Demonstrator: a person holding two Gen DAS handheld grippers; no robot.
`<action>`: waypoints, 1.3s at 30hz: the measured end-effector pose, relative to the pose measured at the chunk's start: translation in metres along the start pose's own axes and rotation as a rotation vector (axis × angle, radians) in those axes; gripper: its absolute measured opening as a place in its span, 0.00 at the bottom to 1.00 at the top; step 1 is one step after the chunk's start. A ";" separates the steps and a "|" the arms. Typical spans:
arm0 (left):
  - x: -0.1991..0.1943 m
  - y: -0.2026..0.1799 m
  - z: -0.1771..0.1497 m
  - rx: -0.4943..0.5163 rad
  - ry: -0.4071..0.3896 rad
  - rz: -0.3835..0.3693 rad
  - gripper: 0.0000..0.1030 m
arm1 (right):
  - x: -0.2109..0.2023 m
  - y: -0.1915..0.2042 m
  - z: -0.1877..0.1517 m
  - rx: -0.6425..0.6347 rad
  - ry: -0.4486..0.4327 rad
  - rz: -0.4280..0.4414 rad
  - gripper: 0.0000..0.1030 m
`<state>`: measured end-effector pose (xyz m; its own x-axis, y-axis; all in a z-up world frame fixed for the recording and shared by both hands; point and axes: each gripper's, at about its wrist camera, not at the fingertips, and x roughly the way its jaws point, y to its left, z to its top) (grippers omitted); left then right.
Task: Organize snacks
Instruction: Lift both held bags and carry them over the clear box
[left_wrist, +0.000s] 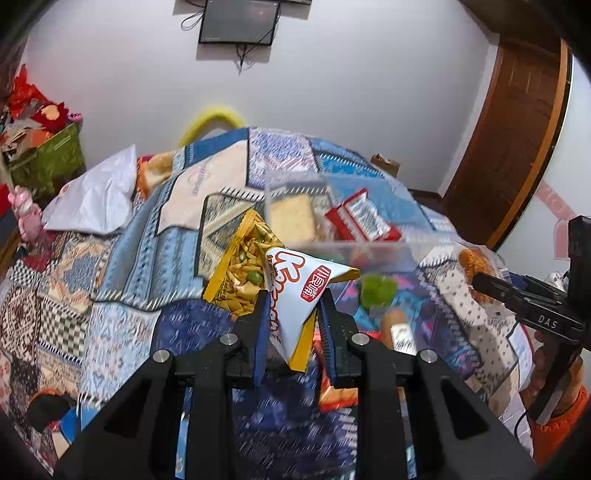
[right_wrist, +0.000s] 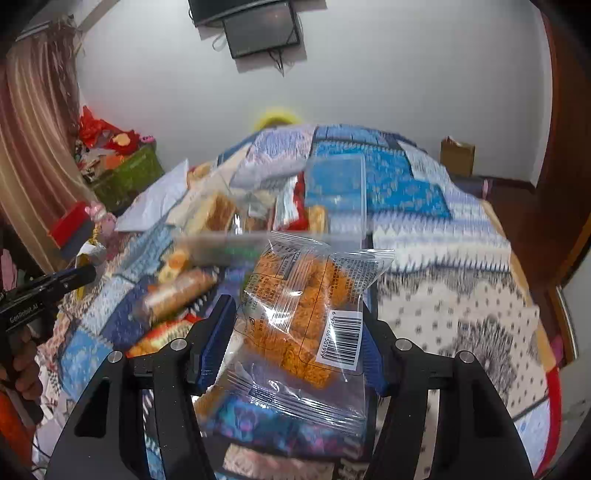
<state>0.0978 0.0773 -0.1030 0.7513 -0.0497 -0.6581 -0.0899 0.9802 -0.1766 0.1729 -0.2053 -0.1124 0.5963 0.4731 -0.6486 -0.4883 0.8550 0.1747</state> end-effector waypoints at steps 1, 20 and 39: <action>0.001 -0.002 0.004 0.002 -0.003 -0.006 0.24 | 0.000 0.000 0.004 -0.004 -0.008 0.000 0.56; 0.070 -0.041 0.079 0.069 -0.042 -0.047 0.24 | 0.045 -0.009 0.068 -0.021 -0.093 0.005 0.56; 0.162 -0.074 0.080 0.113 0.067 -0.069 0.24 | 0.106 -0.027 0.074 -0.065 0.006 -0.023 0.57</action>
<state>0.2788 0.0122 -0.1379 0.7075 -0.1270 -0.6952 0.0376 0.9891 -0.1424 0.2963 -0.1629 -0.1311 0.6038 0.4519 -0.6567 -0.5151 0.8499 0.1112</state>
